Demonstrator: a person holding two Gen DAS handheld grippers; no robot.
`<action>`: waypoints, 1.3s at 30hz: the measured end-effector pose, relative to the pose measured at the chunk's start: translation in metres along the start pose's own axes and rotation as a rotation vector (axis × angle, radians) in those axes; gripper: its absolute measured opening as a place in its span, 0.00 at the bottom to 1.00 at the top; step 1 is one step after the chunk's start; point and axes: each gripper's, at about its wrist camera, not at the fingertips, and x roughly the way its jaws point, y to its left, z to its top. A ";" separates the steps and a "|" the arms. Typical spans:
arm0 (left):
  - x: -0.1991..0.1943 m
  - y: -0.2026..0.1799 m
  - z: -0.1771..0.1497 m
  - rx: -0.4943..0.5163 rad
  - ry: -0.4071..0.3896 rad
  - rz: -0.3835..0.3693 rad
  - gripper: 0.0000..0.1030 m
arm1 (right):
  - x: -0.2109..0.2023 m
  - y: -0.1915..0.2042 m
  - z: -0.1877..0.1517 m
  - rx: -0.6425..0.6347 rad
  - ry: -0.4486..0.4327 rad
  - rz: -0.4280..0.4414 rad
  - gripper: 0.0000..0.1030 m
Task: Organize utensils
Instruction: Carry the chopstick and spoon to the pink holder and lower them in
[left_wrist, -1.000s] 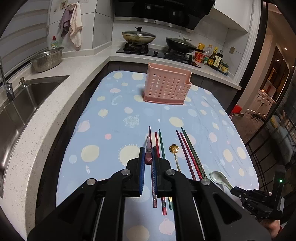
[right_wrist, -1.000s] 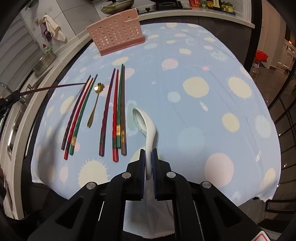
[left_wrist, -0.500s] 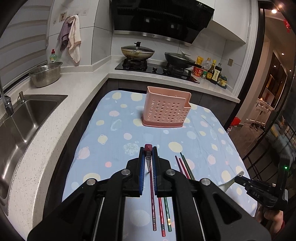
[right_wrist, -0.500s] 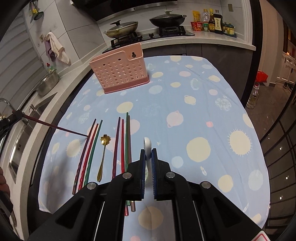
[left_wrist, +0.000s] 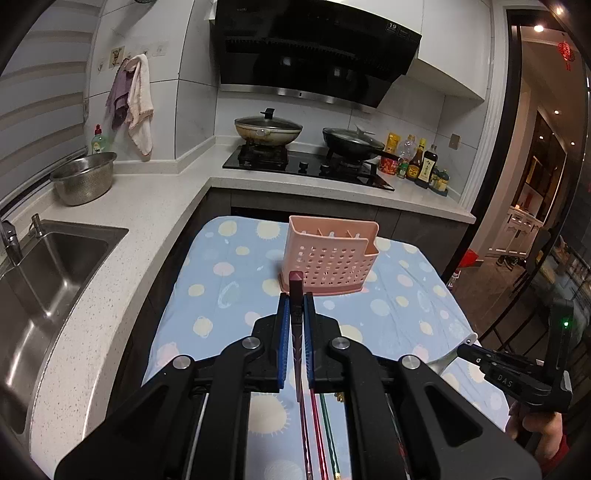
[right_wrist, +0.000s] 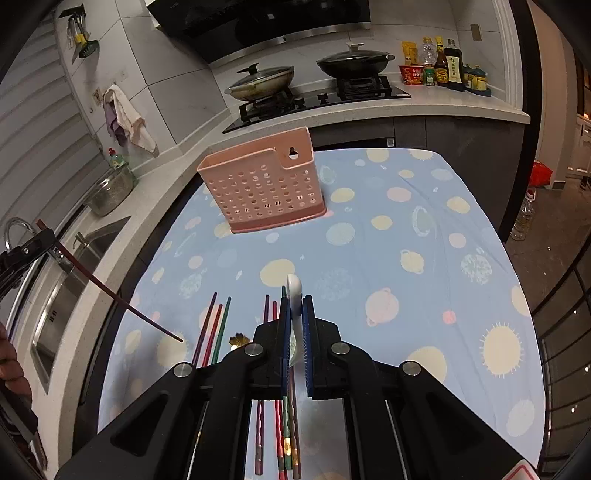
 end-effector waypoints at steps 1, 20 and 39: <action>0.001 -0.001 0.006 0.003 -0.009 -0.005 0.07 | 0.001 0.001 0.006 -0.002 -0.007 0.005 0.06; 0.054 -0.034 0.167 0.080 -0.249 -0.058 0.07 | 0.056 0.013 0.171 -0.013 -0.162 0.031 0.06; 0.173 -0.012 0.157 0.063 -0.105 -0.011 0.07 | 0.165 -0.006 0.197 0.012 -0.035 -0.019 0.06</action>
